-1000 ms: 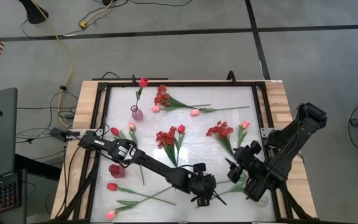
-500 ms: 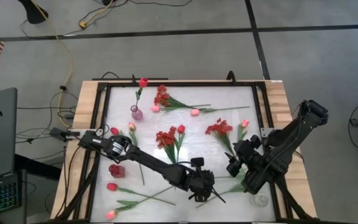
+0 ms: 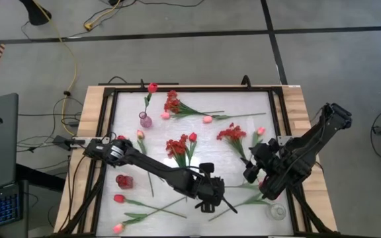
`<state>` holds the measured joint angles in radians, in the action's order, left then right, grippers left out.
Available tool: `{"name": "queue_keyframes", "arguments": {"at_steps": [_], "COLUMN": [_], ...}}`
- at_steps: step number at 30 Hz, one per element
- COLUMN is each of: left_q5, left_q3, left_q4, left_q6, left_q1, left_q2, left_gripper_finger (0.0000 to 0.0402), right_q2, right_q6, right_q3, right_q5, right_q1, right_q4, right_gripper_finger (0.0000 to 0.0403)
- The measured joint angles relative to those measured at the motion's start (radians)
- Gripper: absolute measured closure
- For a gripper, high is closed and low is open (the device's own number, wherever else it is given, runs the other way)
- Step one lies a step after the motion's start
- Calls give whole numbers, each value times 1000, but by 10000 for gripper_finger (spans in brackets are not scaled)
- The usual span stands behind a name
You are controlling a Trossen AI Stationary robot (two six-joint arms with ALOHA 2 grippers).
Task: Sort flowers into vase by color
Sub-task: Put the red tulip into the purple vase
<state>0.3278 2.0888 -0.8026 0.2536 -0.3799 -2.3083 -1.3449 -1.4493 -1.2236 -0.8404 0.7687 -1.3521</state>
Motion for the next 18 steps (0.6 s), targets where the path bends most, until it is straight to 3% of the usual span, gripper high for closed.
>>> {"name": "queue_keyframes", "arguments": {"at_steps": [9,18], "left_q5": [-143,8], "left_q3": [0,1], "left_q4": [-164,-203], "left_q6": [-31,-59], "left_q1": [25,-16], "left_q2": [73,193], "left_gripper_finger": [401,401], "right_q2": [0,0], "right_q6": [19,44], "right_q3": [0,0], "right_q5": [0,1], "right_q1": [-6,-6], "right_q4": [6,2], "right_gripper_finger": [121,121]}}
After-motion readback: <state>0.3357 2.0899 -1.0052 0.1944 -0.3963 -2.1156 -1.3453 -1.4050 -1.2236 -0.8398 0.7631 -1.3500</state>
